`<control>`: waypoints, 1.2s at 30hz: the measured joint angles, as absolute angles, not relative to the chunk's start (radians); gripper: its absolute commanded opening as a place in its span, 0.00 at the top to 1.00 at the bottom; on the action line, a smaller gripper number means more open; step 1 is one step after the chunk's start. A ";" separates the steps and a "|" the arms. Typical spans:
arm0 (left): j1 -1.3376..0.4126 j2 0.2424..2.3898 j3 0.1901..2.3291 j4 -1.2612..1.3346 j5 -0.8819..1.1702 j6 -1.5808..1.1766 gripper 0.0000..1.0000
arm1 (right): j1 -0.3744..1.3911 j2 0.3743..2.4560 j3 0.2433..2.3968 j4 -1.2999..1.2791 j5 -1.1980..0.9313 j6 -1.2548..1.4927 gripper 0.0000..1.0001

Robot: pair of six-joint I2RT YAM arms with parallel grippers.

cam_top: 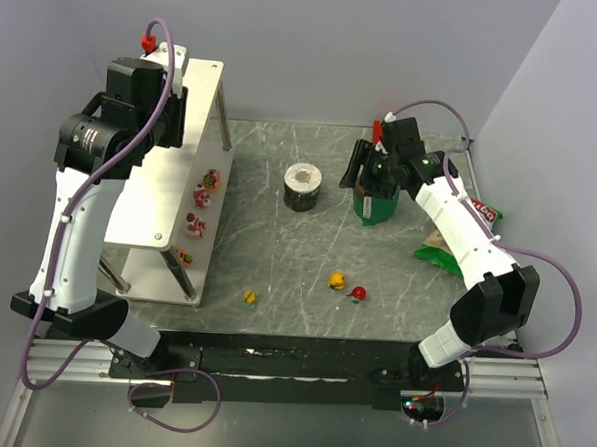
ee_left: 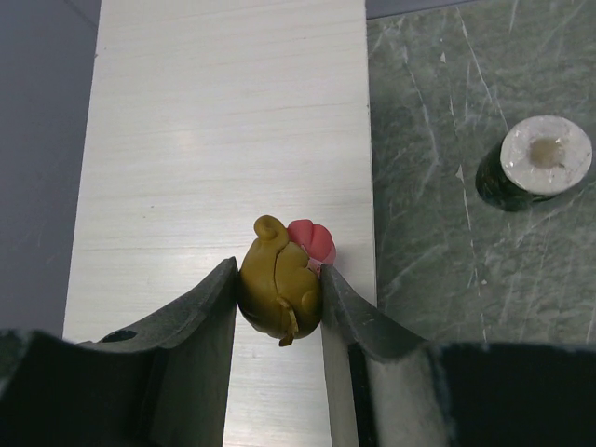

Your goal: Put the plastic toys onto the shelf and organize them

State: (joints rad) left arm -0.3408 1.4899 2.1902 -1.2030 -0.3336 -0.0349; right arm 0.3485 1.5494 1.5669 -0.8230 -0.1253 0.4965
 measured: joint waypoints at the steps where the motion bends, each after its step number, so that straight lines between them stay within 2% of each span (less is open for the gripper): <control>1: -0.339 1.496 2.196 -1.206 -0.322 -0.021 0.99 | 0.350 1.550 1.570 -0.826 -0.125 0.492 0.25; 10: -0.257 1.565 2.219 -1.233 -0.160 0.026 0.89 | 0.365 1.520 1.468 -0.817 -0.138 0.485 0.25; 19: -0.173 1.576 2.183 -1.186 -0.043 0.011 0.68 | 0.384 1.486 1.433 -0.796 -0.149 0.485 0.25; 22: -0.161 1.576 2.182 -1.182 -0.026 0.010 0.67 | 0.390 1.482 1.433 -0.791 -0.150 0.485 0.25; 24: -0.158 1.576 2.182 -1.182 -0.023 0.010 0.74 | 0.392 1.482 1.433 -0.789 -0.152 0.485 0.25; 25: -0.158 1.576 2.182 -1.182 -0.022 0.010 0.82 | 0.393 1.482 1.433 -0.788 -0.151 0.485 0.25; 29: -0.157 1.576 2.183 -1.184 -0.021 0.009 0.97 | 0.395 1.482 1.433 -0.787 -0.152 0.485 0.25; 36: -0.156 1.547 2.169 -1.204 -0.050 -0.003 0.99 | 0.400 1.489 1.448 -0.790 -0.150 0.484 0.25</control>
State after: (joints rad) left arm -0.1562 1.5467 2.1689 -1.2037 -0.0502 -0.0032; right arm 0.3996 1.4895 1.4479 -0.7902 -0.1501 0.4843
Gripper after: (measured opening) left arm 0.408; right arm 0.749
